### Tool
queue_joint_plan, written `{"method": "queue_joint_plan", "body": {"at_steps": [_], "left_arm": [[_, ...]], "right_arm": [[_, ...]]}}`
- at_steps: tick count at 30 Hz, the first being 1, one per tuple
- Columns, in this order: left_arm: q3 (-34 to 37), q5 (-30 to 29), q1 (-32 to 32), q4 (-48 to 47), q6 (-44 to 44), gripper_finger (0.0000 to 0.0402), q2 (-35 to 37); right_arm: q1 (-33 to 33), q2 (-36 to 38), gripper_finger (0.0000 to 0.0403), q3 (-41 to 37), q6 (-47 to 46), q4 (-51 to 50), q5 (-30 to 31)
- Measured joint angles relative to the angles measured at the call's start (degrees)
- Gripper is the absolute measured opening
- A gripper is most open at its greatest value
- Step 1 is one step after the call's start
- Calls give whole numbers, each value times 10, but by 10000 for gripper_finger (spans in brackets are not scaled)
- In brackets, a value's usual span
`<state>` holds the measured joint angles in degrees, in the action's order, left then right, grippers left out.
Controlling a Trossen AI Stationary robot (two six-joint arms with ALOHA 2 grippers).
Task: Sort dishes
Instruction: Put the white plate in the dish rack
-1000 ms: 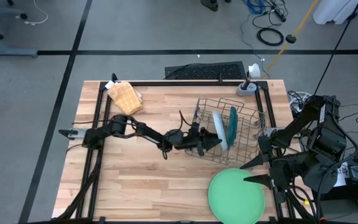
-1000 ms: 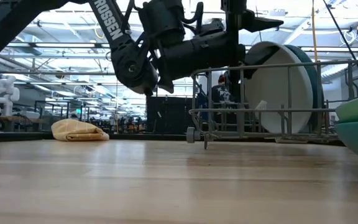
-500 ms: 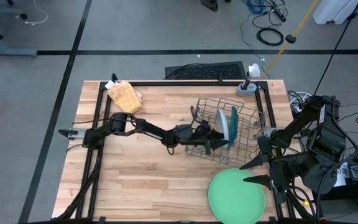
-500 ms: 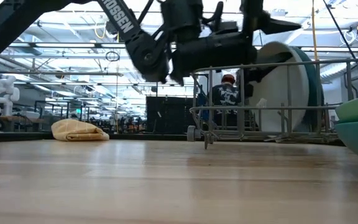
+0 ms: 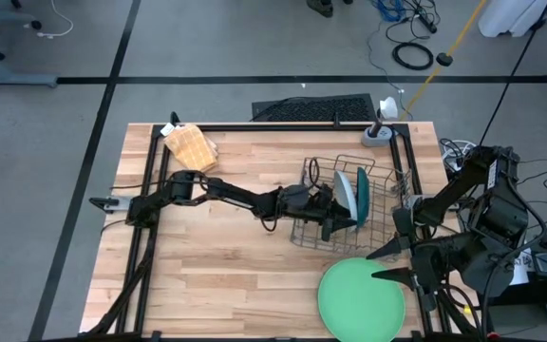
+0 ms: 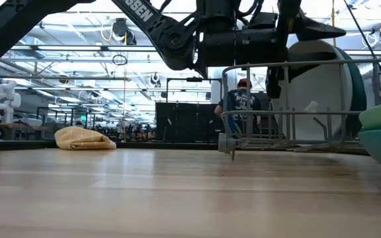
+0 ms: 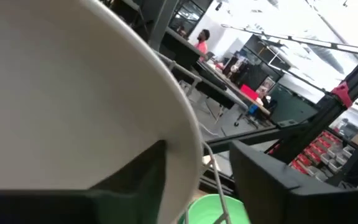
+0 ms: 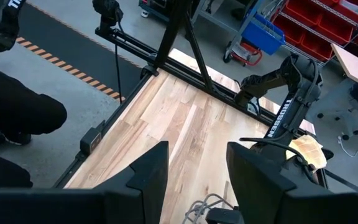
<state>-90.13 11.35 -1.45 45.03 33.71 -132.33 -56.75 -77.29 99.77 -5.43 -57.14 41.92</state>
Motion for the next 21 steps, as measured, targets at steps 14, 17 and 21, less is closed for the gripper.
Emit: {"method": "queue_joint_plan", "body": {"at_steps": [14,17,21], "left_arm": [[0,7,0,-8,-12,14,2],[0,16,0,-8,-15,14,2],[0,20,2,-6,-12,15,2]], "right_arm": [[0,-2,155,0,-4,0,0],[0,-2,155,0,-5,0,0],[0,-2,155,0,-5,0,0]]}}
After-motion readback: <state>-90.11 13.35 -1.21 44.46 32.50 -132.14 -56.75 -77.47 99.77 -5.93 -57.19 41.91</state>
